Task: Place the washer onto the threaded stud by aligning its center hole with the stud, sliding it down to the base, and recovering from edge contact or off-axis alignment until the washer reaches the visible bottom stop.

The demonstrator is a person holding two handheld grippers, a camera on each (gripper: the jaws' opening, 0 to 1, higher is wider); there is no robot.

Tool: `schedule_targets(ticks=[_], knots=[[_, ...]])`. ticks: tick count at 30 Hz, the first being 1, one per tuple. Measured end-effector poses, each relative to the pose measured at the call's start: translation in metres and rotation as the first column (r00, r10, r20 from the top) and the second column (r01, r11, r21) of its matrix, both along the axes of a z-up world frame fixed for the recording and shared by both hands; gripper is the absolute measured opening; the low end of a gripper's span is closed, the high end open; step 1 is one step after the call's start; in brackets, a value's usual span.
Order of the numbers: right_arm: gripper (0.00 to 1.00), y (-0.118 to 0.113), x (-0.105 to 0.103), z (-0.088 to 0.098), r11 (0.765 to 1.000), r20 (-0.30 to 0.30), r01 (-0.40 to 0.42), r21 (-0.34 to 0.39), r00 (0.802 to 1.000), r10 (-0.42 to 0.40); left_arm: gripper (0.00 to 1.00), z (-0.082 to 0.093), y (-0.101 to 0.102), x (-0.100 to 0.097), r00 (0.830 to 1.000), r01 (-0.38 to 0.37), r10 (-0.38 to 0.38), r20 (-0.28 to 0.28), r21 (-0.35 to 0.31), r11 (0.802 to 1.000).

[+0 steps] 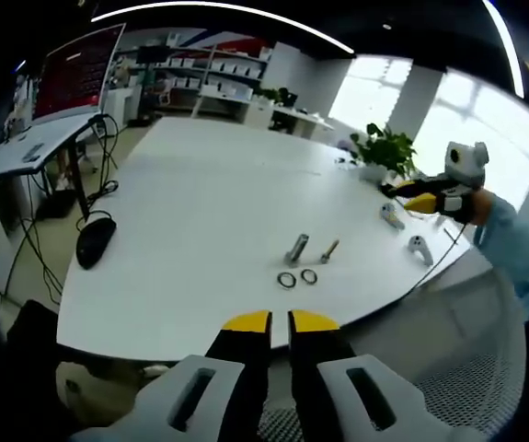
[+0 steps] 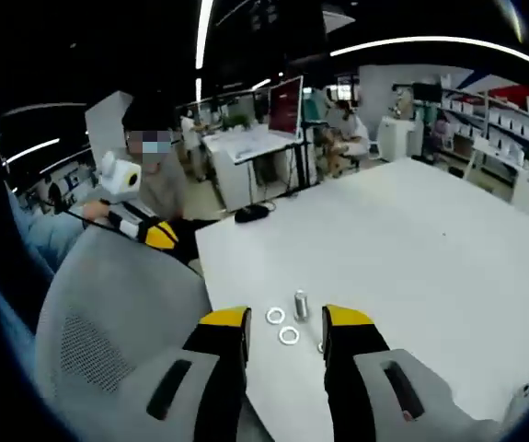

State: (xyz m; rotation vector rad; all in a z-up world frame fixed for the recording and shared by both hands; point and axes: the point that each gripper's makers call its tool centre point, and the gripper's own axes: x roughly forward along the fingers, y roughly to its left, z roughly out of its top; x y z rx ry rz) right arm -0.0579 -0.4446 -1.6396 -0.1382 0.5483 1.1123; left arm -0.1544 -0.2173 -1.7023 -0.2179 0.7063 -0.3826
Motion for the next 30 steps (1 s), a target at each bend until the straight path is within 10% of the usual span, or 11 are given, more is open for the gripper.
schedule_targets(ticks=[20,30], knots=[[0.30,-0.020,-0.063,-0.021,0.979,-0.132,0.140,0.148,0.984,-0.121,0.06,0.000,-0.001,0.000,1.000,0.003,-0.003,0.000,-0.002,1.000],[0.26,-0.008,-0.072,-0.022,0.995,-0.019,0.079,0.064,0.997,-0.078,0.06,0.002,0.003,0.001,0.999,-0.030,0.030,0.013,-0.020,0.999]])
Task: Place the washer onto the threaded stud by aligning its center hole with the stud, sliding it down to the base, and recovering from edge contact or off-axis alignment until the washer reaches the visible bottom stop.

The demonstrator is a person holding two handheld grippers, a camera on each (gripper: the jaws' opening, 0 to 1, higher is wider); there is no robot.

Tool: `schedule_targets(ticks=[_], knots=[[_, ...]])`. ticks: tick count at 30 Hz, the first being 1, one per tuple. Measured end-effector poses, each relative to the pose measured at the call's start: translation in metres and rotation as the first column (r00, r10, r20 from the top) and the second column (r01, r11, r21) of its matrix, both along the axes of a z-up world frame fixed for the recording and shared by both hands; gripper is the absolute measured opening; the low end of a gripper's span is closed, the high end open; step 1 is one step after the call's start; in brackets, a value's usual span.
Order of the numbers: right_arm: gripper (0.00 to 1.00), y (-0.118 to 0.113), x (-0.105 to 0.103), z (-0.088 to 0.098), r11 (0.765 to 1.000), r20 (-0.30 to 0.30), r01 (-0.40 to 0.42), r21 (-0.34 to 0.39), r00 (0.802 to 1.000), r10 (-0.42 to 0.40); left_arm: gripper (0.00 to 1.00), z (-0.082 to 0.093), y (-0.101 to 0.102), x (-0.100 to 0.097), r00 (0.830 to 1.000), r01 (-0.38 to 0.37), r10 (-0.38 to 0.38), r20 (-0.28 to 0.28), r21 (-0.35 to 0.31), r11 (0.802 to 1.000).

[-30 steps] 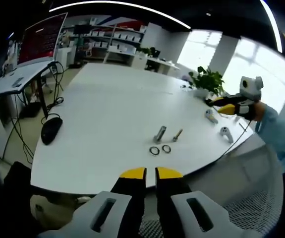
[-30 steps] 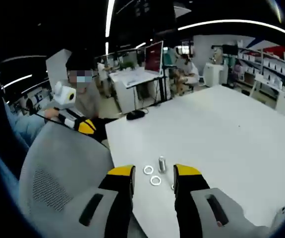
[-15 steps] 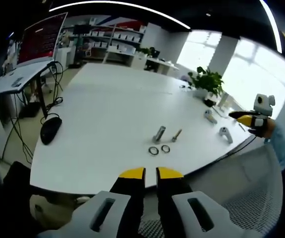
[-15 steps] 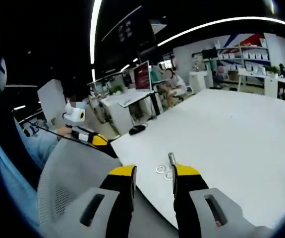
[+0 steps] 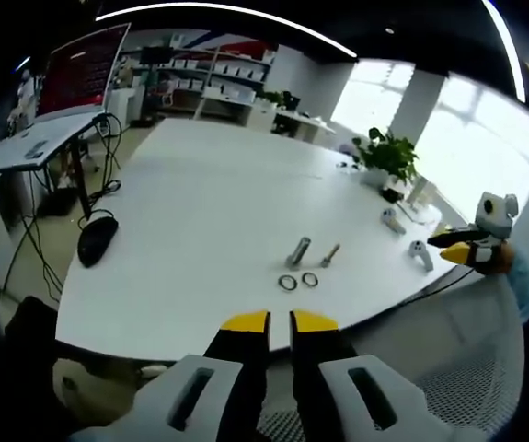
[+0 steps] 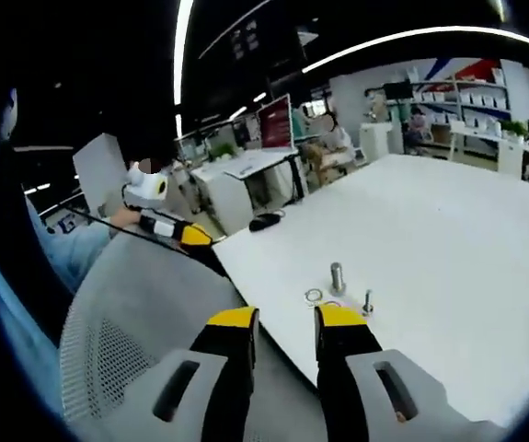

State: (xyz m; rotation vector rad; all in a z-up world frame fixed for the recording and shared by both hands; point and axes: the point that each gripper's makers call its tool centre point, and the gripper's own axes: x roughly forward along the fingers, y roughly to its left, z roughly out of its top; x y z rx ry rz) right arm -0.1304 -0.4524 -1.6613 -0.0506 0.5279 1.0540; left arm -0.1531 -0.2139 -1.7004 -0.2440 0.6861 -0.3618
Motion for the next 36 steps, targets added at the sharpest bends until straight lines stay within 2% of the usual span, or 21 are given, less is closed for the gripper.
schedule_targets(ticks=[6,8,10,12,15,18,22,26,27,36], knots=[[0.25,-0.005,0.003,-0.006,0.999,-0.006,0.014,-0.030,1.000,-0.014,0.05,0.001,0.000,0.001,1.000,-0.007,0.007,0.010,0.000,1.000],[0.25,-0.008,0.004,-0.009,0.997,0.007,0.023,-0.072,1.000,-0.022,0.05,0.002,0.002,0.002,1.000,-0.017,0.017,0.014,0.007,1.000],[0.25,-0.007,0.003,-0.010,0.991,0.063,-0.015,-0.136,0.998,0.024,0.05,0.004,-0.001,0.002,1.000,-0.010,0.010,0.021,-0.008,1.000],[0.25,-0.002,0.000,-0.009,0.989,0.069,-0.033,-0.143,0.997,0.043,0.06,0.007,0.000,0.004,0.999,-0.019,0.020,0.042,-0.016,1.000],[0.25,-0.005,0.001,-0.015,0.982,0.073,-0.037,-0.186,0.996,0.051,0.08,0.007,-0.003,0.003,0.999,-0.011,0.012,0.036,-0.033,0.999],[0.25,-0.007,0.000,-0.018,0.979,0.060,-0.037,-0.198,0.997,0.050,0.13,0.006,-0.007,-0.001,1.000,0.008,-0.007,0.022,-0.041,0.999],[0.25,-0.008,0.001,-0.019,0.978,0.059,-0.035,-0.206,0.997,0.048,0.25,0.015,-0.008,0.001,0.997,0.009,-0.002,0.078,-0.089,0.996],[0.25,-0.009,0.000,-0.021,0.974,0.056,-0.036,-0.224,0.997,0.050,0.35,0.013,-0.012,-0.001,0.997,0.035,-0.029,0.066,-0.087,0.996],[0.24,-0.009,0.000,-0.021,0.973,0.056,-0.036,-0.228,0.997,0.050,0.35,0.012,-0.014,-0.002,0.996,0.059,-0.055,0.067,-0.065,0.996],[0.24,-0.011,-0.001,-0.025,0.964,0.059,-0.046,-0.261,0.996,0.063,0.35,0.012,-0.015,-0.002,0.995,0.068,-0.064,0.070,-0.055,0.996]])
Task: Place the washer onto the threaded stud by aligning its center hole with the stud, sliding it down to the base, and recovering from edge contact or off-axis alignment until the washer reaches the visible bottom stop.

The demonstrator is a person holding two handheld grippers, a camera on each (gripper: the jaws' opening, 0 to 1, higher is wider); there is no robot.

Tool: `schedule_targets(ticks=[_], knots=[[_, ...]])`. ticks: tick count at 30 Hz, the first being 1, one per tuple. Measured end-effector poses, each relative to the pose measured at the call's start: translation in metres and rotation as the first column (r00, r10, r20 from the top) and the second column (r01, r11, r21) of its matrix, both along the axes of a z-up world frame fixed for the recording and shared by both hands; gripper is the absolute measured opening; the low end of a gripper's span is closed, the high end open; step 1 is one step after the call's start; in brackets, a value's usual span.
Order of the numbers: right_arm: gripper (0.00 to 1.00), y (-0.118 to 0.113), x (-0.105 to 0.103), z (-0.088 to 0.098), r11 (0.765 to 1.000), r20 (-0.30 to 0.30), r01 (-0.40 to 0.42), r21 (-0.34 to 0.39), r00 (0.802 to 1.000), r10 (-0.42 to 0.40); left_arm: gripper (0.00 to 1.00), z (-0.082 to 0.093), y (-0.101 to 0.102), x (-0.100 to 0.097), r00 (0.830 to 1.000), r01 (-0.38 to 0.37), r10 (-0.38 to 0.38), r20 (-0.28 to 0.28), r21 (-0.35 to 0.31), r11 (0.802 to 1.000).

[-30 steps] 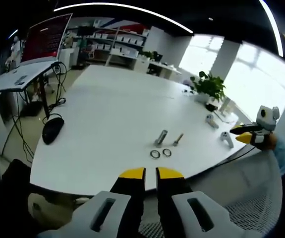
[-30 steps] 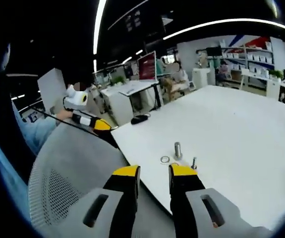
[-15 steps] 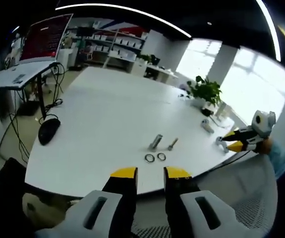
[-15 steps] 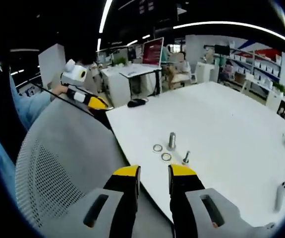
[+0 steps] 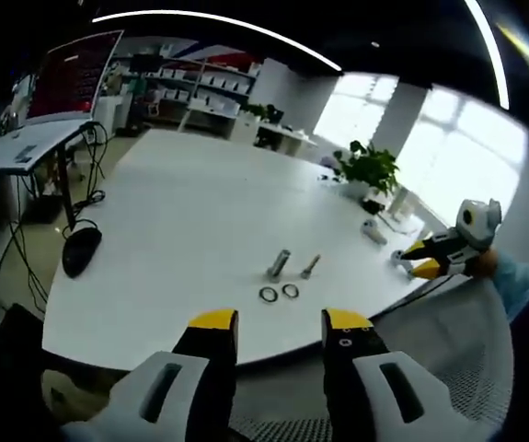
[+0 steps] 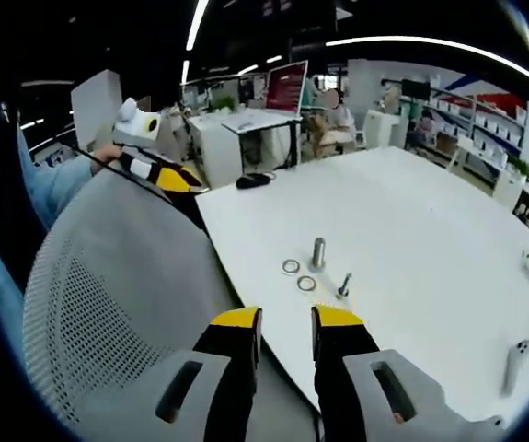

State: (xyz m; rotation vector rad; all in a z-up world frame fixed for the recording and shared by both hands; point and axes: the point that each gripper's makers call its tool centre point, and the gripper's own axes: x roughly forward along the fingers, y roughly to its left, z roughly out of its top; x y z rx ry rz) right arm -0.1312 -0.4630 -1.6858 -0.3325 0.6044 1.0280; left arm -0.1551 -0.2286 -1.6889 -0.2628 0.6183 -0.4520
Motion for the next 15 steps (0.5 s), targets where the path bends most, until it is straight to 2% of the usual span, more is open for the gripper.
schedule_targets(ticks=[10,13,15], knots=[[0.24,0.001,0.000,0.000,1.000,0.001,-0.021,-0.016,1.000,0.021,0.35,-0.004,0.002,0.000,1.000,0.004,-0.003,-0.015,0.034,0.999],[0.24,0.004,0.001,0.002,0.997,0.002,-0.062,-0.035,0.998,0.062,0.35,-0.008,0.003,0.000,1.000,0.011,-0.010,-0.022,0.076,0.997],[0.24,0.009,0.003,0.004,0.986,0.000,-0.150,-0.070,0.989,0.151,0.34,-0.012,0.005,-0.001,0.999,0.022,-0.018,-0.031,0.112,0.993]])
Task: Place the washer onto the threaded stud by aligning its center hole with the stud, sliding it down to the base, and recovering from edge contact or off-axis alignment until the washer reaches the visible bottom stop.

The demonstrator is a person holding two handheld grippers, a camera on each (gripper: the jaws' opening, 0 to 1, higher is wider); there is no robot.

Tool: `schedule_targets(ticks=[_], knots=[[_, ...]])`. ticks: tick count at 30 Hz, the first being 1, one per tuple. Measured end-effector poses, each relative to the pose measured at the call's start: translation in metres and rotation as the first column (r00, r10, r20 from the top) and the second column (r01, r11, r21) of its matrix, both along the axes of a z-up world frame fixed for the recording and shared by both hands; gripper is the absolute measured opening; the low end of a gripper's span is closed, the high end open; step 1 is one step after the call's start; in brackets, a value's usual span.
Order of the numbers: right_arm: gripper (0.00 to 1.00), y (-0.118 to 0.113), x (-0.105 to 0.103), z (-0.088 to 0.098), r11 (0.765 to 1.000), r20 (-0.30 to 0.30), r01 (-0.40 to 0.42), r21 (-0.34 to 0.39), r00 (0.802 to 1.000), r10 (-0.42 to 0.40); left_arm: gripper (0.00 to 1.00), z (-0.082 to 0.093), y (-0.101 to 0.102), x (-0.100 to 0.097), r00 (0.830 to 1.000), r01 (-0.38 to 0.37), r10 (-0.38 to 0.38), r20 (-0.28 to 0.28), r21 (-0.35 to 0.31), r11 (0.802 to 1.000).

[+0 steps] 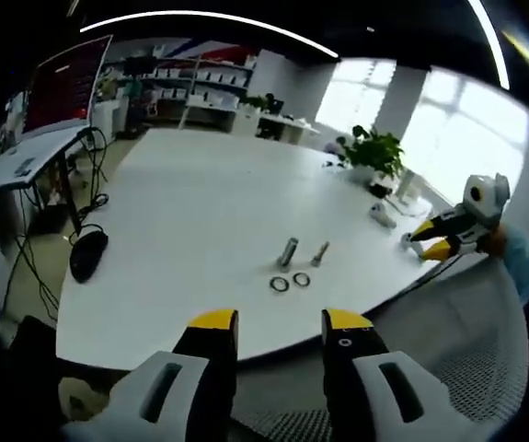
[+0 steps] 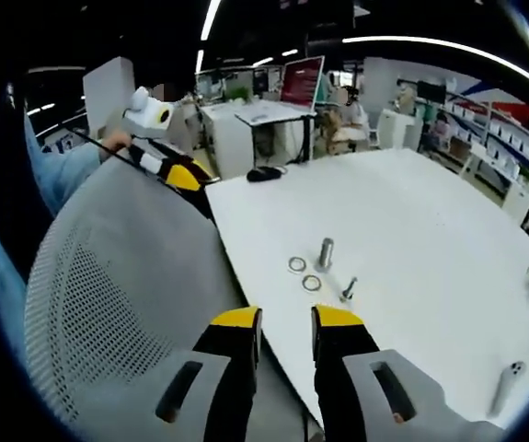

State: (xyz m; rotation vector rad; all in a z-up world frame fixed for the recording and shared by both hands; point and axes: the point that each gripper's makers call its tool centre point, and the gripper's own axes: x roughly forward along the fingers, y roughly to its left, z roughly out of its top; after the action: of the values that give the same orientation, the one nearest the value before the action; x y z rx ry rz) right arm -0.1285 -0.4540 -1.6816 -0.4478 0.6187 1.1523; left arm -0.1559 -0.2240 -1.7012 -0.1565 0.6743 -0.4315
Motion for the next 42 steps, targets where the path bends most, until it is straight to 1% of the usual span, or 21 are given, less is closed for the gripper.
schedule_targets(ticks=[1,2,4,6,8,10,13,14,15,18,21,22,23,27,28,29,31,33,37,39,42], knots=[[0.24,0.001,0.001,0.001,0.999,-0.001,-0.028,-0.017,1.000,0.028,0.34,-0.001,0.000,0.000,1.000,0.007,-0.007,0.001,0.008,1.000],[0.24,0.002,0.002,0.003,0.997,-0.005,-0.066,-0.038,0.998,0.066,0.33,-0.002,0.001,0.000,1.000,0.019,-0.019,0.004,0.031,0.999],[0.24,0.005,0.008,0.009,0.988,-0.006,-0.136,-0.072,0.991,0.136,0.29,-0.003,0.002,0.000,1.000,0.018,-0.018,0.010,0.048,0.999],[0.24,0.008,0.019,0.013,0.975,0.005,-0.191,-0.115,0.981,0.193,0.28,-0.002,0.004,0.001,1.000,0.007,-0.008,0.014,0.044,0.999],[0.24,0.012,0.029,0.015,0.964,0.007,-0.221,-0.151,0.975,0.224,0.28,-0.002,0.004,0.001,1.000,0.005,-0.006,0.015,0.042,0.999],[0.24,0.020,0.039,0.012,0.948,-0.001,-0.260,-0.184,0.965,0.264,0.28,-0.002,0.005,0.001,1.000,0.004,-0.004,0.015,0.042,0.999],[0.24,0.034,0.053,0.002,0.927,-0.020,-0.297,-0.228,0.954,0.301,0.28,-0.002,0.006,0.002,0.999,-0.004,0.002,0.032,0.048,0.999],[0.24,0.037,0.056,-0.005,0.913,-0.037,-0.316,-0.259,0.948,0.318,0.28,-0.001,0.004,0.002,0.999,0.007,-0.009,0.035,0.033,0.999],[0.24,0.044,0.058,-0.012,0.896,-0.046,-0.348,-0.277,0.936,0.350,0.29,-0.001,0.003,0.001,0.999,0.019,-0.020,0.035,0.026,0.999],[0.24,0.056,0.059,-0.026,0.874,-0.085,-0.385,-0.297,0.922,0.377,0.31,-0.001,0.003,0.002,0.999,0.012,-0.012,0.033,-0.007,1.000],[0.24,0.067,0.063,-0.048,0.829,-0.128,-0.432,-0.356,0.901,0.414,0.31,0.000,0.002,0.002,0.999,0.010,-0.009,0.041,-0.015,1.000],[0.24,0.071,0.063,-0.056,0.799,-0.139,-0.465,-0.381,0.884,0.447,0.31,0.000,0.001,0.002,0.999,0.014,-0.014,0.040,-0.013,1.000],[0.24,0.073,0.063,-0.059,0.793,-0.145,-0.471,-0.387,0.880,0.452,0.31,0.000,0.001,0.002,0.999,0.018,-0.017,0.039,-0.012,1.000],[0.23,0.086,0.066,-0.079,0.769,-0.181,-0.495,-0.406,0.868,0.463,0.30,0.000,0.001,0.002,0.999,0.014,-0.013,0.039,-0.007,1.000],[0.23,0.087,0.069,-0.083,0.765,-0.184,-0.493,-0.415,0.869,0.460,0.30,0.000,0.001,0.002,0.999,0.013,-0.012,0.039,-0.006,1.000],[0.23,0.089,0.071,-0.089,0.756,-0.188,-0.495,-0.428,0.867,0.461,0.29,-0.001,0.002,0.002,0.999,0.012,-0.012,0.039,-0.004,1.000],[0.23,0.088,0.074,-0.099,0.743,-0.205,-0.495,-0.451,0.867,0.454,0.28,-0.001,0.002,0.003,0.999,0.009,-0.009,0.039,0.001,1.000],[0.23,0.088,0.075,-0.107,0.727,-0.217,-0.503,-0.467,0.862,0.457,0.27,-0.001,0.003,0.003,0.999,0.006,-0.006,0.038,0.005,1.000],[0.23,0.083,0.080,-0.129,0.704,-0.260,-0.500,-0.505,0.865,0.429,0.27,-0.002,0.003,0.003,0.999,0.011,-0.011,0.036,0.006,1.000],[0.23,0.079,0.083,-0.142,0.685,-0.271,-0.499,-0.531,0.866,0.421,0.27,-0.002,0.002,0.002,0.999,0.020,-0.020,0.036,0.006,1.000],[0.23,0.080,0.080,-0.151,0.677,-0.277,-0.498,-0.542,0.866,0.416,0.28,-0.003,0.002,0.002,1.000,0.017,-0.017,0.025,0.006,1.000]])
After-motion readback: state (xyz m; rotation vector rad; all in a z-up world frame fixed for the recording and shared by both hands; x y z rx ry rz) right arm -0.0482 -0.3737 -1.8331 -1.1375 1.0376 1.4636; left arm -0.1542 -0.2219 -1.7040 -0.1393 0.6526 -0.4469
